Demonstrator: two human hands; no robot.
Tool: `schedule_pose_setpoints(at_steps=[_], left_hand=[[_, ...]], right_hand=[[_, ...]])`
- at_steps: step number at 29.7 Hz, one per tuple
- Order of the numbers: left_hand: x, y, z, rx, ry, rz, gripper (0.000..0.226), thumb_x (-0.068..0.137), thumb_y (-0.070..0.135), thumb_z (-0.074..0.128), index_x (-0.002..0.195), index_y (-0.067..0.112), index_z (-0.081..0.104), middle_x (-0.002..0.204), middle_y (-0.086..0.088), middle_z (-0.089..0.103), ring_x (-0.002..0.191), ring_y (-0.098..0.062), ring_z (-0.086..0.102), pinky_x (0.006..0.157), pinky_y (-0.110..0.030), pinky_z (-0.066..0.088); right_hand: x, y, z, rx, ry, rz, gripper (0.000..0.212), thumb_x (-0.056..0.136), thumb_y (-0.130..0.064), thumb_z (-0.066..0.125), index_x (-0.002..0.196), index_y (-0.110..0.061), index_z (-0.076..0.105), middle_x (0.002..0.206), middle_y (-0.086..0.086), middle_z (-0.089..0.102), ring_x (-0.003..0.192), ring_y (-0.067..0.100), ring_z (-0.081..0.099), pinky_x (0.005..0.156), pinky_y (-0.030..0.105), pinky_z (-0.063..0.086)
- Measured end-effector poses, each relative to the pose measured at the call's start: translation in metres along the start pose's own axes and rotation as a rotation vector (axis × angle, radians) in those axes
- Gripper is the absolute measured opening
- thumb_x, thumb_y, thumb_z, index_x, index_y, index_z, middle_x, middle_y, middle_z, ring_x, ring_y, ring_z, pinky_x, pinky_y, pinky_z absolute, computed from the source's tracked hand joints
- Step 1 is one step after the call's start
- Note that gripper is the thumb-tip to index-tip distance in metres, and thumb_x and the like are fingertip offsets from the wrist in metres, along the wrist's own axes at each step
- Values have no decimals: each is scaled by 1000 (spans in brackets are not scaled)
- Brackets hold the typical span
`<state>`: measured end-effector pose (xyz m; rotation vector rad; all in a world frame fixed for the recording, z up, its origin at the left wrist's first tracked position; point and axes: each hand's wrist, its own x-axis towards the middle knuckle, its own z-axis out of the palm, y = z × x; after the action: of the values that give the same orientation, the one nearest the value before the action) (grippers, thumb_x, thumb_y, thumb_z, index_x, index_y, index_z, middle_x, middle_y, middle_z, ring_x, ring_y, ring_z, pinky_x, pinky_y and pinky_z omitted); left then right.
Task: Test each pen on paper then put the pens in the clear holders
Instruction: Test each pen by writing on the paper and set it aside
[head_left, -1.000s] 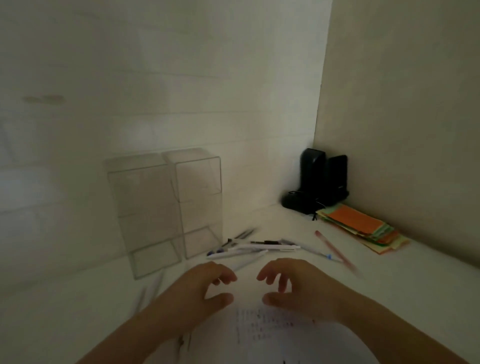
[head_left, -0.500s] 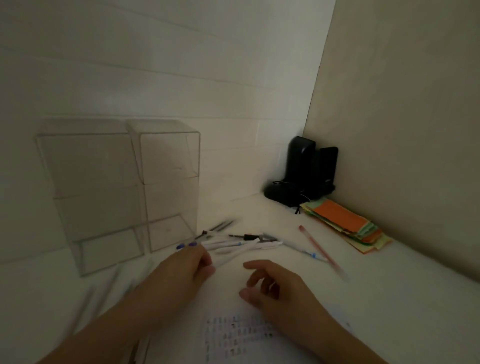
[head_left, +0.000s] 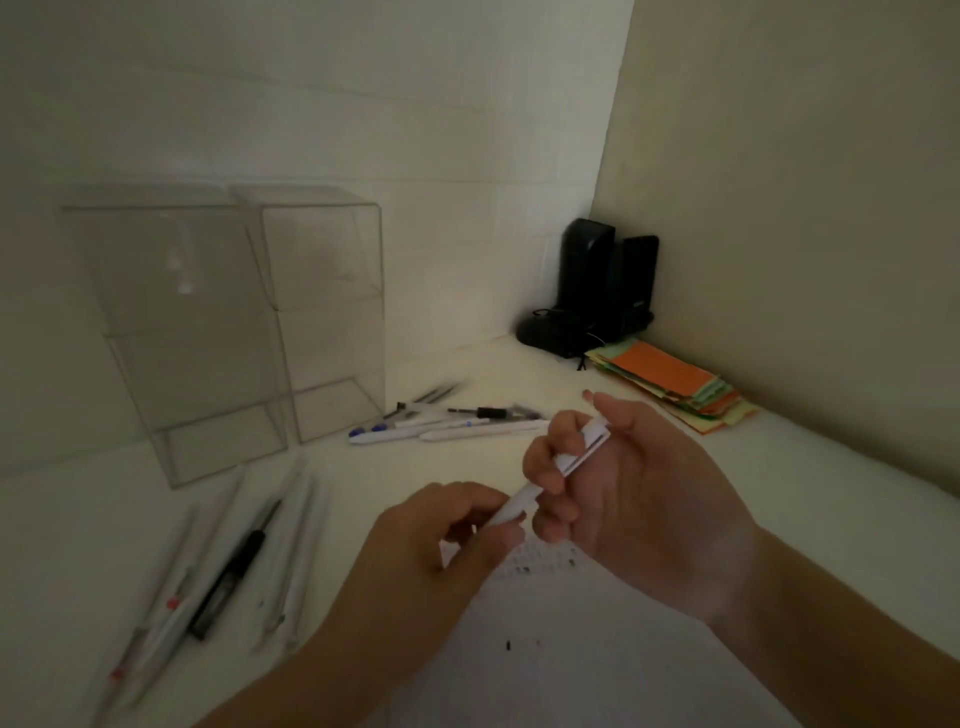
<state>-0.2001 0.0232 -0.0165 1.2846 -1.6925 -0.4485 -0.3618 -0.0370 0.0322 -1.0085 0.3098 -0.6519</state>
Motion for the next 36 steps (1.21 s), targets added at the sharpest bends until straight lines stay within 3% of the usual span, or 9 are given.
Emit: schedule_pose_setpoints(at_steps=[5,7,10,12,15,18,23,29,36], left_hand=[[-5,8,8,18,-36,100,11,73,53,52,78,47,59,82,23,60,72,-1,55,64,-6,37],[-4,10,7,0,-35,121,9,72,51,54,77,48,60,81,24,60,73,-1,55,64,-6,37],[2,10,-1,-23,-79,98,16,67,56,57,82,52,59,85,25,61,77,-3,57,66,-9,41],[6,2,-7,-2,-189,17,36,59,67,61,90,51,54,96,28,57,87,0,55,72,-9,42],[7,-17,-20,90,-460,-98,72,42,81,61,107,60,38,108,35,46,102,8,45,79,-8,39],[3,-27,-21,195,-627,-72,74,41,79,63,107,63,33,112,38,35,110,16,31,88,-4,29],[3,-28,-9,367,-571,64,73,46,82,49,109,55,25,110,33,32,103,10,27,90,-15,30],[5,-34,-10,319,-586,58,63,42,79,53,95,56,27,103,31,35,100,8,30,84,-10,30],[6,-36,-8,305,-573,36,75,46,79,47,114,54,29,108,34,35,102,9,29,90,-14,30]], right_hand=[[-27,15,-4,114,-60,-94,40,86,-48,49,79,-10,55,75,7,55,65,17,49,67,28,46],[-27,21,-1,-82,12,-96,51,75,-61,58,83,-10,60,79,6,59,66,14,52,64,24,46],[-23,27,1,-502,219,-129,24,78,-39,62,71,-17,67,67,-1,61,63,11,50,57,20,45],[-22,24,-4,-525,349,-126,29,80,-33,54,62,-15,69,58,3,58,55,11,51,51,20,46],[-26,9,-16,-535,442,-131,22,75,-31,71,61,-14,70,55,4,58,50,11,52,49,20,47],[-27,3,-19,-611,456,-44,22,62,-16,77,61,-12,55,49,-2,44,45,8,40,43,16,40],[-13,20,-3,-765,323,137,12,75,-17,68,74,-8,61,58,5,62,50,11,52,46,19,42],[4,49,-10,-823,361,-43,22,79,-10,68,63,-15,53,55,3,59,45,9,48,42,17,37],[7,56,-20,-900,385,-132,21,65,-11,66,54,-7,47,51,9,51,45,9,43,40,18,35]])
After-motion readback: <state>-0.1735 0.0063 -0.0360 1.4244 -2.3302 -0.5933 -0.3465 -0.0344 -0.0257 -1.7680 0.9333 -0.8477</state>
